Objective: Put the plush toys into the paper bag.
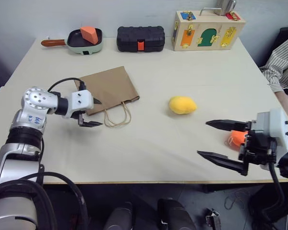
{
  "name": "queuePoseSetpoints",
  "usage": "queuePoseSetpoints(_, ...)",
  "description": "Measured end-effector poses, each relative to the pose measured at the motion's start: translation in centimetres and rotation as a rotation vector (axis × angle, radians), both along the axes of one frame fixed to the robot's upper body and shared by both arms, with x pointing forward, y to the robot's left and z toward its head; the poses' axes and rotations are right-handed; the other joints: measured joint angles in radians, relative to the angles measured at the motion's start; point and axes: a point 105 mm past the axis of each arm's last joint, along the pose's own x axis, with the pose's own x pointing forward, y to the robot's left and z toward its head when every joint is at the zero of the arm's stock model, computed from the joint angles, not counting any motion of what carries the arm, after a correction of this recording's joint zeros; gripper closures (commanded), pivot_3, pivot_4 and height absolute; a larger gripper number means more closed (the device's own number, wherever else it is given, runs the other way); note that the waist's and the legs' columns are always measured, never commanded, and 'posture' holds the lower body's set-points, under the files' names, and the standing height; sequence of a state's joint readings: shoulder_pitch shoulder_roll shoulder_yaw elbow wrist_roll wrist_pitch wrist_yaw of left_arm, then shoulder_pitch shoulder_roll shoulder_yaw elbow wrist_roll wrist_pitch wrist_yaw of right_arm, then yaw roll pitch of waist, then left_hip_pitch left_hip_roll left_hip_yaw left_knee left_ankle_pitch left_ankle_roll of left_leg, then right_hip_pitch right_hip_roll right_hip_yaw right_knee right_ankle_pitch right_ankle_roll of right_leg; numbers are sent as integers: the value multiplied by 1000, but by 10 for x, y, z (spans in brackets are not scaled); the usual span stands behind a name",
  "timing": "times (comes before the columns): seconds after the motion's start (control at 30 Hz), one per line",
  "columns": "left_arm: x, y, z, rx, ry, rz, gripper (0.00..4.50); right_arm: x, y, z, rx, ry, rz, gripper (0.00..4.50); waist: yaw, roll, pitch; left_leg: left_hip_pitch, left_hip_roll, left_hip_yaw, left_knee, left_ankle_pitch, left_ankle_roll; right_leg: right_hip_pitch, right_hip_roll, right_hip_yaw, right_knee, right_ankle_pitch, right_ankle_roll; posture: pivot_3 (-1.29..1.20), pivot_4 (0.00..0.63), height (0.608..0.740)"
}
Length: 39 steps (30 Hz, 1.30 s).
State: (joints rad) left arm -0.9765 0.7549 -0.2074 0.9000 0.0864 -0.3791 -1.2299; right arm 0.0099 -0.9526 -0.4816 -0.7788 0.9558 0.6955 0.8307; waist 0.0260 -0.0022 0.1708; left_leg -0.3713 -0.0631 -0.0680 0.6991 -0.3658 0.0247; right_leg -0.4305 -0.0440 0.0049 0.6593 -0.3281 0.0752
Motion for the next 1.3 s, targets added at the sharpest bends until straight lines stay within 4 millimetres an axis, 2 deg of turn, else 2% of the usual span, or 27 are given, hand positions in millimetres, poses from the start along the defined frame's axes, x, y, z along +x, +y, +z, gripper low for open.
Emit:
queuePoseSetpoints(0.13, 8, -13, -6, -3, -20, -23, 7, 0, 9, -3, 18, 13, 7, 0, 0, -3, 0, 0, 0, 0, 0, 0, 0, 0, 0, 0, 0, 0, 0, 0, 150, 740)
queuePoseSetpoints(0.23, 14, -18, -6, 17, -57, -27, 580, 1, 10, -4, 26, 9, -8, 0, 0, -4, 1, 0, 0, 0, 1, 0, 0, 0, 0, 0, 1, 0, 0, 0, 150, 740)
queuePoseSetpoints(0.37, 15, -22, -7, 57, -80, -55, 1812, 0, 10, -4, 32, 9, -14, 0, -1, -4, 0, 0, 0, 0, 0, 0, 0, 0, 0, 0, 1, 0, 0, 0, 150, 740)
queuePoseSetpoints(0.6, 13, -27, -20, 81, -48, -83, 1812, 0, 10, -2, 62, 15, -23, 0, 0, -4, 0, 0, 0, 0, 1, 0, 0, 0, 0, 0, 1, 0, 0, 0, 150, 740)
queuePoseSetpoints(0.7, 14, -29, -20, 84, -50, -85, 1812, 0, 10, -2, 64, 15, -26, 0, 1, -5, 0, 0, 0, 0, 1, 0, 0, 0, 0, 0, 1, 0, 0, 0, 150, 740)
queuePoseSetpoints(0.8, 16, -35, -22, 71, -54, -85, 2353, 1, 9, -2, 64, 14, -29, 0, 2, -5, 0, 0, 0, 0, 1, 0, 0, 0, 0, 0, 2, 0, 0, 0, 150, 740)
queuePoseSetpoints(0.9, 17, -42, -25, 42, -28, -78, 3281, 1, 9, -2, 64, 11, -36, 0, 3, -5, 0, 0, 0, 0, 2, 0, 0, 0, 0, 0, 1, 0, 0, 0, 150, 740)
queuePoseSetpoints(0.97, 18, -48, -27, -26, 17, -54, 3835, 2, 8, -2, 67, 7, -41, 0, 3, -5, 0, 0, 0, 0, 2, 0, 0, 0, 0, 0, 2, 0, 0, 0, 150, 740)
queuePoseSetpoints(1.0, 18, -52, -27, -65, 41, -49, 4250, 2, 8, -2, 72, 2, -44, 0, 3, -5, 0, -1, 0, 0, 2, 0, 0, 0, 0, -1, 2, 0, 0, 0, 150, 740)
queuePoseSetpoints(1.03, 17, -61, -25, -137, 81, -52, 4476, 3, 7, -3, 75, 0, -55, 0, 3, -5, 0, -1, 0, 0, 2, 0, 0, 0, 0, 0, 2, 0, 0, 0, 150, 740)
queuePoseSetpoints(1.17, 4, -89, -10, -331, 185, -113, 4476, 11, 1, -7, 84, -11, -119, 0, -1, -5, 0, -1, 0, -1, 2, 0, 0, 0, 0, 0, 2, 0, 0, 0, 150, 740)
queuePoseSetpoints(1.23, -1, -96, 7, -422, 222, -104, 4476, 16, -1, -11, 86, -9, -142, 0, -8, -5, 0, -1, 0, 0, 2, 0, 0, -1, 0, 1, 3, 0, 0, 0, 150, 740)
queuePoseSetpoints(1.27, -3, -98, 20, -482, 242, -91, 4500, 18, -1, -13, 86, -7, -152, 386, -10, -5, 0, -1, 1, 0, 2, 0, 0, -1, 1, 1, 4, 0, 0, 0, 150, 740)
queuePoseSetpoints(1.3, -5, -100, 32, -526, 246, -87, 4500, 21, 0, -14, 88, -6, -158, 565, -11, -5, 0, -1, 1, 0, 2, 0, 0, -1, 1, 1, 4, 0, 0, 0, 150, 740)
